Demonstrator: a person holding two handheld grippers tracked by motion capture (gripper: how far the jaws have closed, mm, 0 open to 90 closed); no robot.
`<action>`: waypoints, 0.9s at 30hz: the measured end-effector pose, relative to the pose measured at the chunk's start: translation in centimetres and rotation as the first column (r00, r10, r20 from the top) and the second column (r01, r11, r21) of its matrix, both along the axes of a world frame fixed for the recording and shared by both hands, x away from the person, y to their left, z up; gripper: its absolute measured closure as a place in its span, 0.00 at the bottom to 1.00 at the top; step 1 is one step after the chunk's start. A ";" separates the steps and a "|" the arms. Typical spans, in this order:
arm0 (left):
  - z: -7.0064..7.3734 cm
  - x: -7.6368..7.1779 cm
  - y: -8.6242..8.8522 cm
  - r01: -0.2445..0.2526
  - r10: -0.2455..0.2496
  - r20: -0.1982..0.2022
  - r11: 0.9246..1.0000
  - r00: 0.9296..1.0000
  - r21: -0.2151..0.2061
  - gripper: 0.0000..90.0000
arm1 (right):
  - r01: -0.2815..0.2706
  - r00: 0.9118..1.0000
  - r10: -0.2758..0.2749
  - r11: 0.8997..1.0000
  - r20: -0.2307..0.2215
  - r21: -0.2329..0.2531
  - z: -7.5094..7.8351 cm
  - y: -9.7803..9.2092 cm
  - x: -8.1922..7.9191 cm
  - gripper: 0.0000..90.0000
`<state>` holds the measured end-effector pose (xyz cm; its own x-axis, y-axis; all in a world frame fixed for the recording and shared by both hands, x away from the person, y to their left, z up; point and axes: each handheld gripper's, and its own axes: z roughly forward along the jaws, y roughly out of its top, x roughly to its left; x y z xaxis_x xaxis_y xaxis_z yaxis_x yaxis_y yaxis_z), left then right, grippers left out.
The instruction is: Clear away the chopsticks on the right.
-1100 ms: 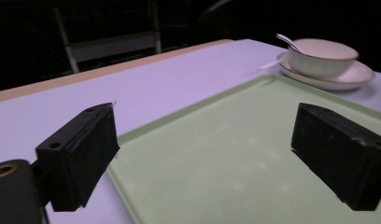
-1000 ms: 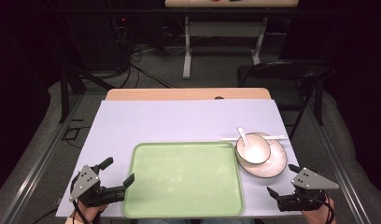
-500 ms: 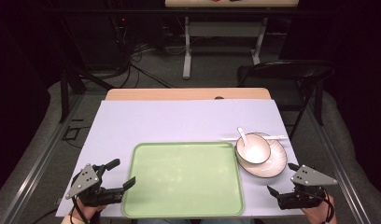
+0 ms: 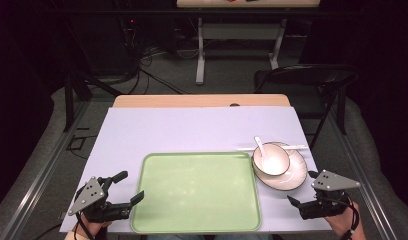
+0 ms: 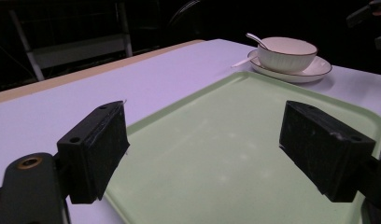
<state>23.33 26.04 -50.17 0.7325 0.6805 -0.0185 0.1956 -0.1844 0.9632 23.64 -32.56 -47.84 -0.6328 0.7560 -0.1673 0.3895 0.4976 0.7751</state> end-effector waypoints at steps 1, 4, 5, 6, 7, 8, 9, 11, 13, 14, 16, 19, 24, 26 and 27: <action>0.0 0.0 0.0 0.000 0.000 0.002 1.000 1.000 -0.001 0.17 | 0.006 1.000 -0.006 1.000 -0.004 -0.005 0.6 -0.2 0.6 0.00; 0.0 -0.1 0.0 -0.008 0.008 0.011 1.000 1.000 0.003 0.17 | 0.017 1.000 -0.017 1.000 -0.014 -0.010 1.3 -0.7 1.6 0.00; 0.0 -0.1 0.0 -0.008 0.008 0.010 1.000 1.000 0.004 0.17 | 0.018 1.000 -0.018 1.000 -0.021 -0.010 1.5 -0.8 2.0 0.00; 0.0 -0.1 0.0 -0.008 0.008 0.010 1.000 1.000 0.004 0.17 | 0.020 1.000 -0.020 1.000 -0.021 -0.017 1.8 -1.0 2.5 0.00; 0.0 -0.1 0.0 -0.009 0.009 0.010 1.000 1.000 0.005 0.17 | 0.020 1.000 -0.020 1.000 -0.021 -0.017 1.8 -1.0 2.5 0.00; 0.0 -0.1 0.0 -0.009 0.008 0.011 1.000 1.000 0.005 0.17 | 0.024 0.999 -0.025 0.999 -0.033 -0.024 2.2 -1.3 3.4 0.00; 0.0 -0.1 -0.1 -0.010 0.010 0.010 1.000 1.000 0.006 0.17 | 0.024 0.999 -0.025 0.999 -0.033 -0.024 2.2 -1.3 3.4 0.00; 0.0 -0.1 -0.1 -0.008 0.008 0.011 1.000 1.000 0.009 0.17 | 0.027 0.999 -0.028 0.999 -0.042 -0.035 3.0 -1.6 4.7 0.00; 0.0 -0.2 -0.1 -0.008 0.008 0.015 1.000 1.000 0.011 0.17 | 0.027 0.998 -0.030 0.999 -0.047 -0.044 3.5 -1.8 5.6 0.00; 0.0 -0.2 -0.1 -0.008 0.007 0.016 1.000 1.000 0.011 0.17 | 0.027 0.998 -0.029 0.999 -0.048 -0.045 3.8 -1.8 6.0 0.00; 0.0 -0.2 -0.2 -0.008 0.008 0.017 1.000 1.000 0.013 0.17 | 0.025 0.998 -0.028 0.998 -0.053 -0.050 4.0 -1.9 6.5 0.00; 0.0 -0.2 -0.2 -0.009 0.008 0.018 1.000 1.000 0.014 0.17 | 0.023 0.997 -0.028 0.997 -0.075 -0.070 4.6 -1.9 8.5 0.00; 0.0 -0.2 -0.2 -0.008 0.008 0.018 1.000 1.000 0.015 0.17 | 0.025 0.995 -0.032 0.997 -0.091 -0.079 5.1 -1.8 10.4 0.00; 0.0 -0.2 -0.2 -0.010 0.010 0.018 1.000 1.000 0.012 0.17 | 0.020 0.994 -0.030 0.996 -0.107 -0.092 5.4 -1.6 11.9 0.00; 0.0 -0.2 -0.2 -0.010 0.010 0.018 1.000 1.000 0.012 0.17 | 0.020 0.993 -0.032 0.995 -0.113 -0.103 5.5 -1.5 12.4 0.00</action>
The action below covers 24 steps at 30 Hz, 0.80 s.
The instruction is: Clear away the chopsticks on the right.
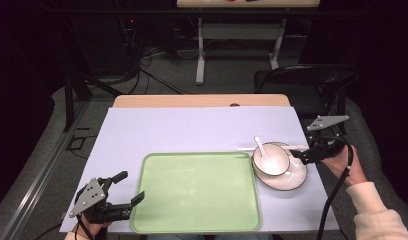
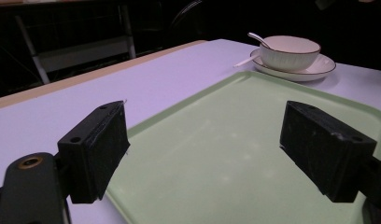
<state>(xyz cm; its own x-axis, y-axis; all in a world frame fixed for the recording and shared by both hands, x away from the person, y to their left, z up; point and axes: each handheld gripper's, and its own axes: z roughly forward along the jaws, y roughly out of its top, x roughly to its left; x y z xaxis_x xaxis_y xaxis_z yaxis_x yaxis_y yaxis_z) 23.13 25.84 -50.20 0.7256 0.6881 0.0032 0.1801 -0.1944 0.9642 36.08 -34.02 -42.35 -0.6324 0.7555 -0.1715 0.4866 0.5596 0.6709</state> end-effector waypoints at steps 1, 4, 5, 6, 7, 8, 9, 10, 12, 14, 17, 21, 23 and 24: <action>0.0 0.0 0.0 0.003 -0.003 -0.003 1.000 1.000 0.003 0.17 | 0.001 1.000 -0.001 1.000 -0.004 -0.002 0.0 0.0 0.5 0.00; 0.0 0.0 0.0 0.004 -0.004 -0.003 1.000 1.000 0.004 0.17 | 0.001 1.000 -0.002 1.000 -0.028 -0.020 0.0 0.2 2.2 0.00; 0.0 0.0 0.0 0.005 -0.005 -0.003 1.000 1.000 0.004 0.17 | 0.001 1.000 -0.002 1.000 -0.028 -0.020 0.0 0.2 2.2 0.00; 0.0 0.0 0.0 0.002 -0.002 0.000 1.000 1.000 0.001 0.17 | 0.002 0.999 -0.002 1.000 -0.038 -0.021 -0.1 0.2 2.8 0.00; 0.0 0.0 0.0 0.003 -0.003 0.000 1.000 1.000 0.001 0.17 | 0.007 0.999 -0.008 0.999 -0.052 -0.031 -0.4 0.2 3.8 0.00; 0.0 0.0 0.0 0.006 -0.006 -0.003 1.000 1.000 0.004 0.17 | 0.006 0.998 -0.008 0.999 -0.063 -0.032 -0.5 0.2 4.3 0.00; 0.0 0.0 0.0 0.006 -0.006 -0.003 1.000 1.000 0.004 0.17 | 0.006 0.998 -0.008 0.999 -0.063 -0.032 -0.5 0.2 4.3 0.00; 0.0 0.0 0.0 0.005 -0.005 -0.004 1.000 1.000 0.004 0.17 | 0.005 0.998 -0.007 0.999 -0.069 -0.039 -0.7 0.3 4.8 0.00; 0.0 0.0 0.0 0.007 -0.007 -0.005 1.000 1.000 0.005 0.17 | 0.007 0.996 -0.011 0.999 -0.090 -0.047 -1.1 0.3 5.7 0.00; 0.0 0.1 0.0 0.010 -0.010 -0.006 1.000 1.000 0.008 0.17 | 0.008 0.993 -0.016 0.997 -0.114 -0.071 -1.8 0.4 6.8 0.10; 0.0 0.0 0.0 0.009 -0.009 -0.006 1.000 1.000 0.008 0.17 | 0.006 0.990 -0.017 0.996 -0.138 -0.084 -2.3 0.5 7.6 0.18; 0.0 0.1 0.0 0.009 -0.009 -0.007 1.000 1.000 0.011 0.17 | -0.023 0.980 -0.001 0.993 -0.200 -0.119 -3.8 1.0 9.0 0.40; 0.0 0.1 0.0 0.010 -0.010 -0.008 1.000 1.000 0.013 0.17 | -0.037 0.975 0.005 0.990 -0.224 -0.139 -4.4 1.2 9.4 0.48; 0.0 0.1 0.0 0.009 -0.009 -0.010 1.000 1.000 0.013 0.17 | -0.046 0.971 0.011 0.989 -0.239 -0.139 -4.6 1.3 9.6 0.52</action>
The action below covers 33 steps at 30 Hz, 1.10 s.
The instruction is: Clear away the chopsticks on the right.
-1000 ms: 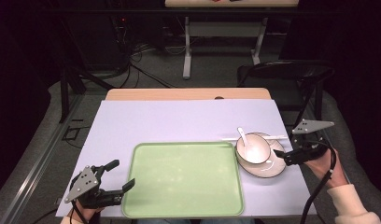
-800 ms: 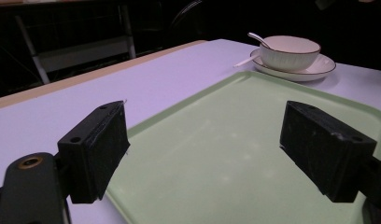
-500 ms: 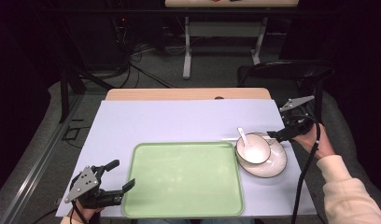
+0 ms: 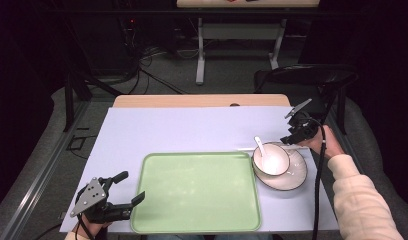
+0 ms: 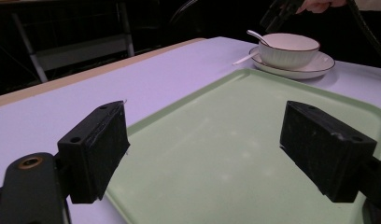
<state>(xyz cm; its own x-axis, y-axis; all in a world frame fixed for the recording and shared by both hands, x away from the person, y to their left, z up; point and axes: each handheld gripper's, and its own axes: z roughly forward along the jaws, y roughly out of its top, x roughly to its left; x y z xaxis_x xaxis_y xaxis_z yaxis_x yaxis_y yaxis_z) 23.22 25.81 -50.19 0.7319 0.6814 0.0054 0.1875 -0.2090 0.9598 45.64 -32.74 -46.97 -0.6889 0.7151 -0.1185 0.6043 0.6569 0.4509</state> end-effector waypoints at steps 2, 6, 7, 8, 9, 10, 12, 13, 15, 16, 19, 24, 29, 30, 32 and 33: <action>0.0 0.0 0.0 0.000 0.000 0.001 1.000 1.000 0.001 0.17 | -0.019 1.000 0.019 1.000 -0.016 -0.006 -0.2 0.1 0.1 0.54; 0.0 0.0 0.0 0.006 -0.006 -0.002 1.000 1.000 0.001 0.17 | -0.043 0.997 0.041 0.999 -0.069 -0.030 -1.0 0.7 0.6 0.67; 0.0 0.0 0.0 0.003 -0.003 -0.001 1.000 1.000 0.000 0.17 | -0.058 0.996 0.055 0.998 -0.074 -0.035 -1.1 0.7 0.7 0.69; 0.0 0.0 0.0 0.003 -0.003 0.000 1.000 1.000 0.001 0.17 | -0.067 0.994 0.063 0.997 -0.091 -0.036 -1.3 0.9 0.8 0.73; 0.0 0.0 0.0 0.003 -0.003 0.000 1.000 1.000 0.000 0.17 | -0.067 0.994 0.063 0.997 -0.091 -0.036 -1.3 0.9 0.8 0.73; 0.0 0.0 0.0 0.005 -0.005 -0.002 1.000 1.000 0.001 0.17 | -0.061 0.993 0.056 0.997 -0.104 -0.041 -1.4 0.9 0.8 0.75; 0.0 0.0 0.0 0.006 -0.006 -0.003 1.000 1.000 0.001 0.17 | -0.075 0.991 0.068 0.996 -0.118 -0.053 -1.6 1.0 0.9 0.77; 0.0 0.0 0.0 0.004 -0.004 -0.002 1.000 1.000 0.000 0.17 | -0.075 0.990 0.068 0.996 -0.124 -0.056 -1.6 0.9 0.9 0.79; 0.0 0.0 0.0 0.004 -0.004 -0.001 1.000 1.000 0.000 0.17 | -0.089 0.988 0.081 0.994 -0.130 -0.062 -1.9 0.7 1.2 0.84; 0.0 0.0 0.0 0.003 -0.003 0.000 1.000 1.000 0.000 0.17 | -0.094 0.988 0.086 0.994 -0.131 -0.056 -1.9 0.6 1.2 0.85; 0.0 0.0 -0.1 0.003 -0.003 -0.002 1.000 1.000 0.000 0.17 | -0.096 0.987 0.089 0.994 -0.134 -0.049 -1.9 0.5 1.2 0.87; 0.0 0.0 -0.1 0.003 -0.003 -0.002 1.000 1.000 0.000 0.17 | -0.119 0.982 0.107 0.990 -0.158 -0.070 -2.0 0.6 1.2 0.87; 0.0 0.0 -0.1 0.002 -0.002 -0.002 1.000 1.000 0.001 0.17 | -0.156 0.979 0.141 0.983 -0.147 -0.096 -2.1 1.0 1.3 0.87; 0.0 0.0 -0.1 0.003 -0.003 -0.002 1.000 1.000 0.001 0.17 | -0.167 0.978 0.151 0.981 -0.146 -0.101 -2.1 1.1 1.3 0.87; 0.0 0.0 -0.1 0.003 -0.003 -0.002 1.000 1.000 0.001 0.17 | -0.179 0.977 0.163 0.978 -0.141 -0.109 -2.1 1.1 1.4 0.87; 0.0 0.0 -0.1 0.004 -0.004 -0.002 1.000 1.000 0.001 0.17 | -0.188 0.975 0.171 0.975 -0.142 -0.115 -2.2 1.2 1.4 0.87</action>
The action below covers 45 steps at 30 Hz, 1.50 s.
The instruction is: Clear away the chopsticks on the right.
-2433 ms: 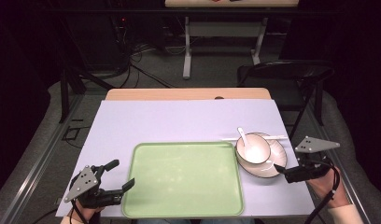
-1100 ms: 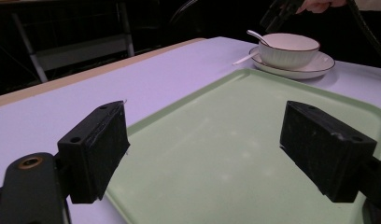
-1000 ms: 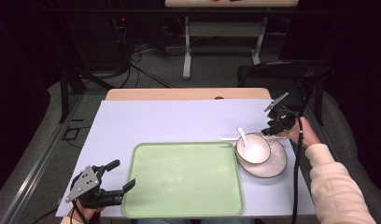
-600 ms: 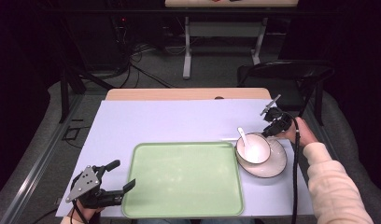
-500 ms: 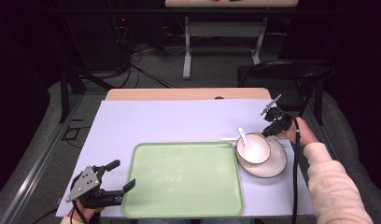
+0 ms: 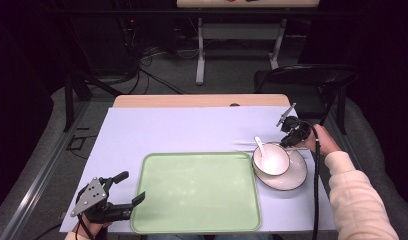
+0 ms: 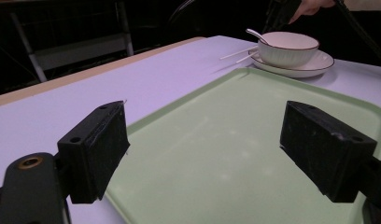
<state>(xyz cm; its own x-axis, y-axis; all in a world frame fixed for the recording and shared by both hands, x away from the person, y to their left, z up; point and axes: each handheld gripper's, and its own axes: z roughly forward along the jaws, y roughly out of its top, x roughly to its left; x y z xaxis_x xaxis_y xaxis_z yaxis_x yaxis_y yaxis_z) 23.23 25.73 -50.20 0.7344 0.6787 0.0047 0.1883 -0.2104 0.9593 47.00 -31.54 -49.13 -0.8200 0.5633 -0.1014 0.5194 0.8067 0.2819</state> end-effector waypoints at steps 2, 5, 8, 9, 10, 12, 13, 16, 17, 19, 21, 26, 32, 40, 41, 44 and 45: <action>0.0 0.0 0.0 0.001 -0.001 0.000 1.000 1.000 0.002 0.17 | -0.008 1.000 0.008 1.000 0.001 -0.005 0.0 0.0 0.0 0.87; 0.0 0.0 0.0 0.001 -0.001 0.000 1.000 1.000 0.001 0.17 | -0.029 1.000 0.029 0.999 0.006 -0.015 -0.2 0.1 0.2 0.86; 0.0 0.0 0.0 0.001 -0.001 0.000 1.000 1.000 0.002 0.17 | -0.045 0.999 0.045 0.999 -0.004 -0.019 -0.6 0.2 0.4 0.87; 0.0 0.0 0.0 0.001 -0.001 0.000 1.000 1.000 0.001 0.17 | -0.053 0.999 0.053 0.998 -0.003 -0.027 -0.5 0.3 0.4 0.89; 0.0 0.0 0.0 0.000 0.000 -0.001 1.000 1.000 0.000 0.17 | -0.053 0.999 0.053 0.998 -0.003 -0.027 -0.5 0.3 0.4 0.89; 0.0 0.0 0.0 0.000 0.000 -0.001 1.000 1.000 0.001 0.17 | -0.063 0.998 0.063 0.998 0.004 -0.021 -0.6 0.4 0.4 0.91; 0.0 0.0 0.0 0.000 0.000 -0.001 1.000 1.000 0.001 0.17 | -0.063 0.998 0.063 0.998 0.004 -0.021 -0.6 0.4 0.4 0.91; 0.0 0.0 0.0 -0.001 0.001 -0.001 1.000 1.000 0.000 0.17 | -0.066 0.998 0.067 0.998 0.009 -0.021 -0.6 0.3 0.4 0.93; 0.0 0.0 0.0 -0.001 0.001 -0.001 1.000 1.000 0.000 0.17 | -0.075 0.997 0.075 0.997 0.012 -0.026 -0.5 0.3 0.3 0.93; 0.0 0.0 0.0 0.000 0.000 -0.001 1.000 1.000 0.000 0.17 | -0.075 0.997 0.076 0.997 0.013 -0.025 -0.4 0.3 0.3 0.93; 0.0 0.0 0.0 -0.001 0.001 0.000 1.000 1.000 0.001 0.17 | -0.069 0.997 0.070 0.997 0.016 -0.028 -0.2 0.4 0.1 0.93; 0.0 0.0 0.0 -0.001 0.001 -0.001 1.000 1.000 0.001 0.17 | -0.064 0.996 0.065 0.998 0.058 -0.028 1.2 0.5 -0.3 0.93; 0.0 0.0 0.0 -0.001 0.001 0.000 1.000 1.000 0.003 0.17 | 0.005 0.994 -0.005 1.000 0.107 -0.004 4.0 0.6 -1.2 0.93; 0.0 0.0 -0.1 0.000 0.000 0.000 1.000 1.000 0.003 0.17 | 0.093 0.985 -0.095 0.995 0.141 0.019 6.2 2.0 -3.1 0.93; 0.0 0.0 -0.1 0.000 0.000 0.000 1.000 1.000 0.003 0.17 | 0.114 0.983 -0.117 0.993 0.142 0.026 6.4 2.3 -3.5 0.93; 0.0 0.0 -0.1 0.001 -0.001 -0.001 1.000 1.000 0.003 0.17 | 0.142 0.976 -0.147 0.989 0.161 0.042 7.0 2.8 -4.2 0.93; 0.0 0.0 -0.1 0.002 -0.002 0.000 1.000 1.000 0.004 0.17 | 0.159 0.972 -0.165 0.986 0.166 0.049 7.3 2.9 -4.5 0.93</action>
